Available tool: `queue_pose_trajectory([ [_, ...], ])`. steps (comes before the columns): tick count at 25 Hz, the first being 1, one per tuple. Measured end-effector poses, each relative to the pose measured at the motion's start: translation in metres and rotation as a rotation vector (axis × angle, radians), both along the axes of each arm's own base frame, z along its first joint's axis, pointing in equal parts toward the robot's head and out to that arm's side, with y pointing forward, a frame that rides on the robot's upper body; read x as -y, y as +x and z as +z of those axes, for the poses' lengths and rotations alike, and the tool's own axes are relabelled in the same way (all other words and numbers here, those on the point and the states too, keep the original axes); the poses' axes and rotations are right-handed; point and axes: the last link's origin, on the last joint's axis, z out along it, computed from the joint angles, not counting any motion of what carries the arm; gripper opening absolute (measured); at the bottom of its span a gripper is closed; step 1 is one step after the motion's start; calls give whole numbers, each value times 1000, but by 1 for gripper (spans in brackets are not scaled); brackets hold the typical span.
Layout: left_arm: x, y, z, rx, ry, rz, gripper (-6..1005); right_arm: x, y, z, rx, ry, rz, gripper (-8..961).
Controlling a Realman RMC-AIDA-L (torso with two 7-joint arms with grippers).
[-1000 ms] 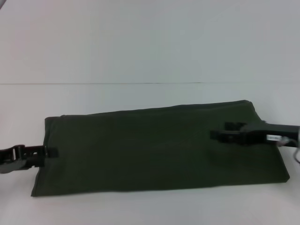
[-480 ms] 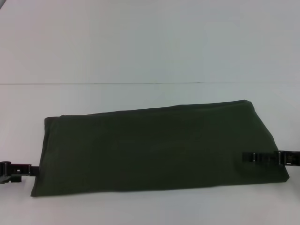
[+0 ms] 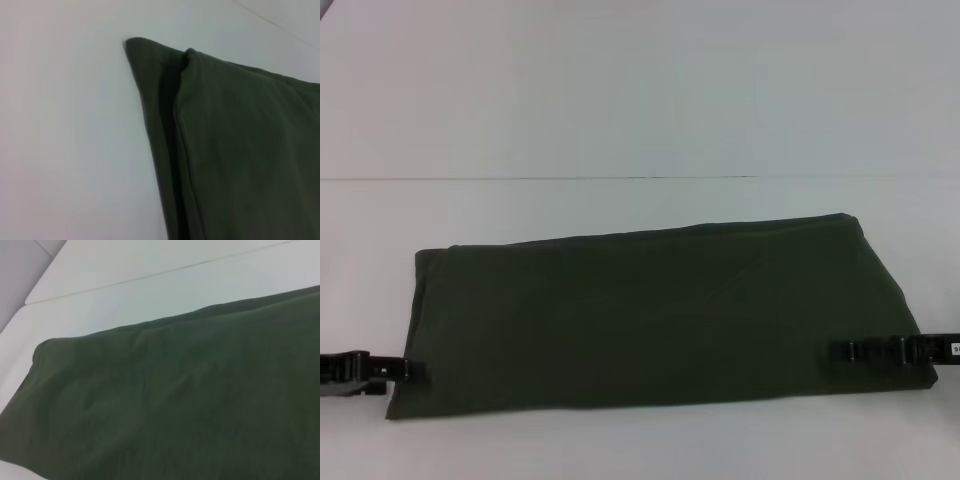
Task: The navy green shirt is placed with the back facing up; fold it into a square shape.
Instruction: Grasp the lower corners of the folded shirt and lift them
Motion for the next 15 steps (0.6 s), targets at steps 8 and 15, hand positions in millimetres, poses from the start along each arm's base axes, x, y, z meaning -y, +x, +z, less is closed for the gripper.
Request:
queue_pose_trajectory([
  [8, -1, 2, -4, -13, -15, -11, 729, -1, -2, 0, 1, 0, 6, 837],
  [15, 0, 3, -6, -11, -33, -10, 726, -2, -4, -3, 1, -4, 17, 837],
])
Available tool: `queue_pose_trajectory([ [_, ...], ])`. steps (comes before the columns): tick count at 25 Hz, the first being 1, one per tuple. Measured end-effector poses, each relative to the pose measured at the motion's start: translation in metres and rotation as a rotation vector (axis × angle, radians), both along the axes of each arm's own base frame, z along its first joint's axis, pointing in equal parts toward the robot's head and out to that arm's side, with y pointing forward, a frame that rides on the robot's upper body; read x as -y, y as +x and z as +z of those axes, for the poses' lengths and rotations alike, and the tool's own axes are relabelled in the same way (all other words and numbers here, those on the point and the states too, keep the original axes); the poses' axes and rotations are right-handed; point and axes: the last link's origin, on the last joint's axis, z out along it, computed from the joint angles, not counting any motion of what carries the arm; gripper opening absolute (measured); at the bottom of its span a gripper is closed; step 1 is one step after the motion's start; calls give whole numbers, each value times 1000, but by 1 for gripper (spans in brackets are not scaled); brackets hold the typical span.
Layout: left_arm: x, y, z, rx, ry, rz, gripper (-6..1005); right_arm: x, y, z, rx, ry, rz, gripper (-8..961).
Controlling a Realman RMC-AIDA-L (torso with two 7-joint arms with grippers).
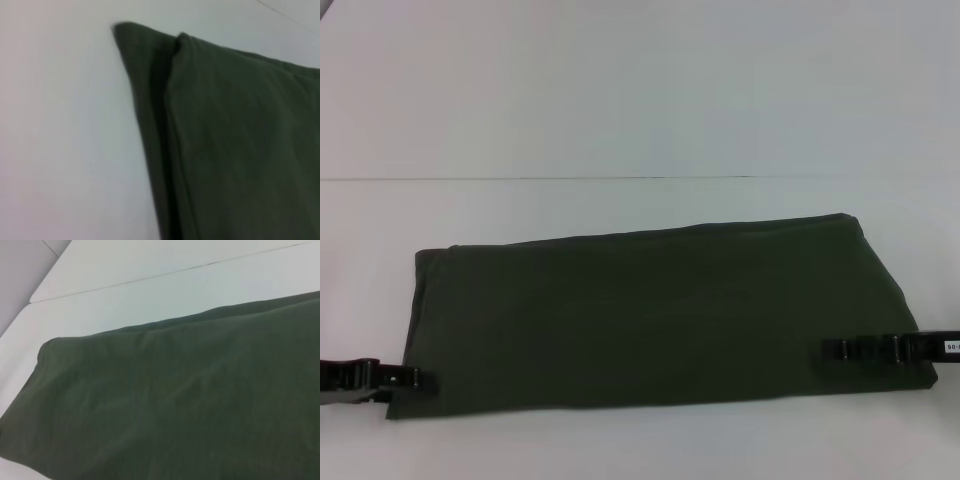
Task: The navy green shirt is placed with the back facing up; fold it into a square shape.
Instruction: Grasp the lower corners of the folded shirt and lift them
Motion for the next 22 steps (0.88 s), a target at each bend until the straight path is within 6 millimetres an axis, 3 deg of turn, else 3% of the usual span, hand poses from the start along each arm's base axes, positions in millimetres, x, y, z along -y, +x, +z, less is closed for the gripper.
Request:
queue_pose_trajectory([
  [17, -4, 8, -5, 4, -21, -26, 718, -1, -2, -1, -4, 2, 7, 838],
  [22, -5, 7, -4, -20, -8, -25, 525, -1, -1, 1, -6, 1, 6, 838],
])
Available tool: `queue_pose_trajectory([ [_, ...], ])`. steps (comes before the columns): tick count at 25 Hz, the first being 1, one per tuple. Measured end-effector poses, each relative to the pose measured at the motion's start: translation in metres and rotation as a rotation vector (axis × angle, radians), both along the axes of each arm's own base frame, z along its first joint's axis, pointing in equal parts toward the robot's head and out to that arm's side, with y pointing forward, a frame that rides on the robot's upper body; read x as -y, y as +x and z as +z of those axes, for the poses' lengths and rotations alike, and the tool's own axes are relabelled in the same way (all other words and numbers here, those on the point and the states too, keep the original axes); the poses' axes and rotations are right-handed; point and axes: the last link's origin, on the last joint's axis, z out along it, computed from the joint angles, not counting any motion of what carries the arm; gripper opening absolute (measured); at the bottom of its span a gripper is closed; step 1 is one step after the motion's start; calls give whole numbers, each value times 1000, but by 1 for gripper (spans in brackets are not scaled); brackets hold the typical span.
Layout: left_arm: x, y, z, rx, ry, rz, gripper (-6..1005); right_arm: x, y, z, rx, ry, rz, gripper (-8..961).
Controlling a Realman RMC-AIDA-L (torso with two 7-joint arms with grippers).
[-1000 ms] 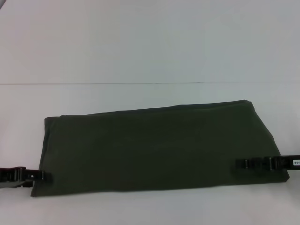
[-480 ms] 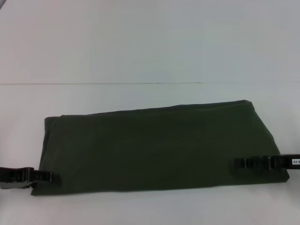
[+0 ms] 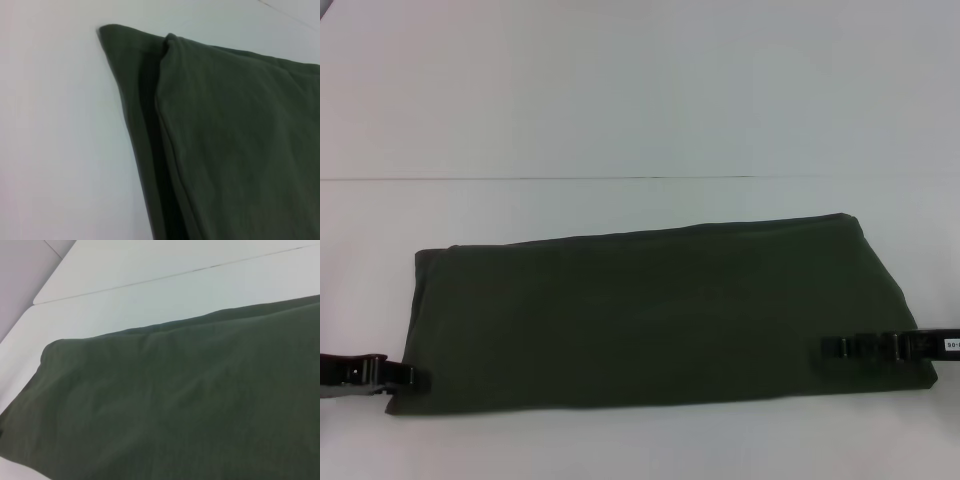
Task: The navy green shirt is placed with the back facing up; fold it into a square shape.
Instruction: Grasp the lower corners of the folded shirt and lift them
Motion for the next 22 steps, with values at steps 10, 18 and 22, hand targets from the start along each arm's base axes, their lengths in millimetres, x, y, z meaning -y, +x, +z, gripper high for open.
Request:
queue_pose_trajectory([
  [10, -2, 1, 0, -5, 2, -5, 271, -3, -2, 12, -25, -6, -52, 838],
  [18, -4, 2, 2, -7, 5, -8, 64, -20, -3, 67, 46, -52, -355, 838],
  [22, -4, 3, 1, -5, 3, -13, 58, -28, -7, 77, 100, -64, -392, 837],
])
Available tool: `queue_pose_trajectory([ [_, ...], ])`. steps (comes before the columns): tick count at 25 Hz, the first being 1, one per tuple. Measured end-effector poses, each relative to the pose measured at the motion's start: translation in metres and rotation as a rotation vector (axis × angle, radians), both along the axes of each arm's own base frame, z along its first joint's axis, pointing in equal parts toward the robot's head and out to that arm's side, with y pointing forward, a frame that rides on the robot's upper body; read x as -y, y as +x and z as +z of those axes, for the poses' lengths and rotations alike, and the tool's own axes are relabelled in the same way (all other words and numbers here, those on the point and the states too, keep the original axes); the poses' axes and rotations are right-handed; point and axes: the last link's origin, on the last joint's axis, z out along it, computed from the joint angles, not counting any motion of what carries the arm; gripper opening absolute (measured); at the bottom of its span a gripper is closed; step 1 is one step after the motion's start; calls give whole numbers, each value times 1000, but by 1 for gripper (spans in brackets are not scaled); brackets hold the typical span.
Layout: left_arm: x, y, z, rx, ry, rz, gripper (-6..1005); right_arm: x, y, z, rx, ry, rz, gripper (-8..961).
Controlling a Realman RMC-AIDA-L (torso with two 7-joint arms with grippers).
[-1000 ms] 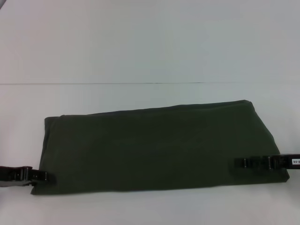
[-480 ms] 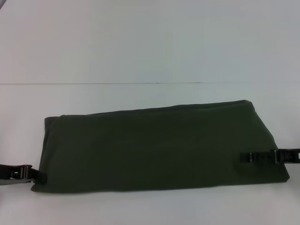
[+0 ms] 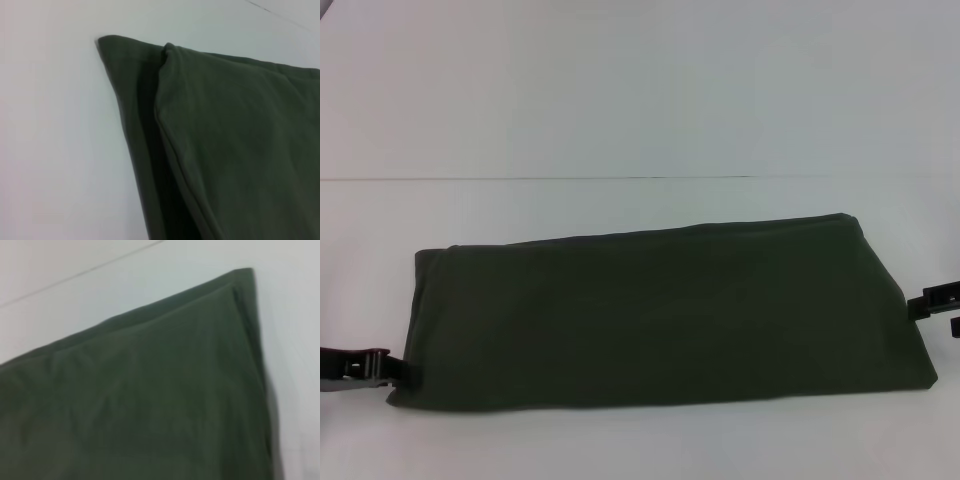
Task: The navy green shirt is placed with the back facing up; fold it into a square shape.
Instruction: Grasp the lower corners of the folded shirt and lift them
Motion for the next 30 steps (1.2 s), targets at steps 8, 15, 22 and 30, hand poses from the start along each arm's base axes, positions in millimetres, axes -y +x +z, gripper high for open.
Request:
queue_pose_trajectory([
  [8, 1, 0, -2, 4, -8, 0, 61, -2, -1, -28, 83, -55, 3, 837],
  [15, 2, 0, -3, 6, -11, 1, 60, -1, 4, -38, 122, -58, 11, 838],
  [22, 2, 1, -3, 9, -11, 4, 59, 0, 7, -37, 144, -57, 7, 837],
  [30, 2, 1, -3, 8, -9, 5, 58, 1, 4, -50, 137, -64, 27, 837],
])
